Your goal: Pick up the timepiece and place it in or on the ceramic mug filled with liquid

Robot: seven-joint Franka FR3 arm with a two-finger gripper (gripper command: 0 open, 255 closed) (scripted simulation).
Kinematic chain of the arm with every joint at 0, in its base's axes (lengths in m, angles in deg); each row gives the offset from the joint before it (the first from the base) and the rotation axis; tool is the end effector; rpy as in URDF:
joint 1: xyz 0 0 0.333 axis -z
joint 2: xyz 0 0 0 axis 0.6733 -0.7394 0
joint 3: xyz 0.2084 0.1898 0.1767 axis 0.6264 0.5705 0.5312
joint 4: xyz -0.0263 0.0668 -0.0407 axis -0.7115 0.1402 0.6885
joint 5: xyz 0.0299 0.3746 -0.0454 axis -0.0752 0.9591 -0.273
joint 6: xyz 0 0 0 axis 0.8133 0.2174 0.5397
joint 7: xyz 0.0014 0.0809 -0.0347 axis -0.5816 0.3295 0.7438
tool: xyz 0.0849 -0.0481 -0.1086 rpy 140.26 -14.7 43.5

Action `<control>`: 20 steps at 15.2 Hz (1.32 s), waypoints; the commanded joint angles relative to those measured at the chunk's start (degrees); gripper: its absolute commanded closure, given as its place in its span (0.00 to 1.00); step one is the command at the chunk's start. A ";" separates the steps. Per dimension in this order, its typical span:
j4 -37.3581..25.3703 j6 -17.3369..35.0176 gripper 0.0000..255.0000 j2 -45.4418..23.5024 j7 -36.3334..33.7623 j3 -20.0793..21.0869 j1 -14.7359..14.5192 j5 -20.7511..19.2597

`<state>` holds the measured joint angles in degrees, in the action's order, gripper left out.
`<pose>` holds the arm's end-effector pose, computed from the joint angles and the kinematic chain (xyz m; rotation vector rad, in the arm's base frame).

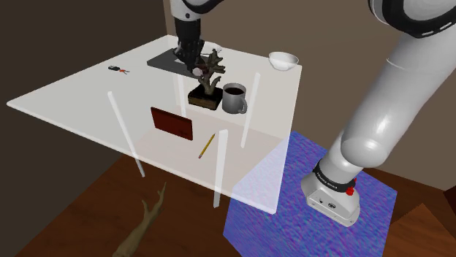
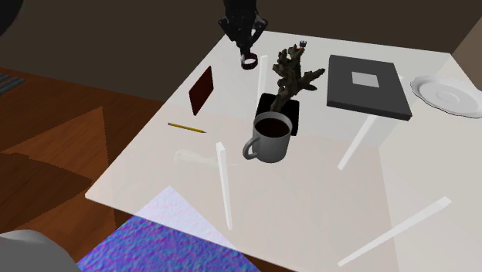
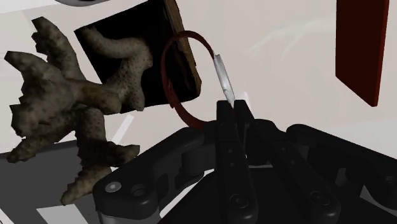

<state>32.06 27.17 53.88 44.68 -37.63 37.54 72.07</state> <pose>0.5454 0.1948 0.5022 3.0394 0.2626 0.1280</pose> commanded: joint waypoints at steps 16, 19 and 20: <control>25.50 6.29 1.00 21.05 14.68 -7.93 5.44 4.78; 27.40 8.63 1.00 20.60 14.44 -7.86 5.45 4.67; 28.01 9.41 1.00 20.42 14.35 -7.83 5.45 4.62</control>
<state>59.33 35.75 74.37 59.10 -45.48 42.98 76.72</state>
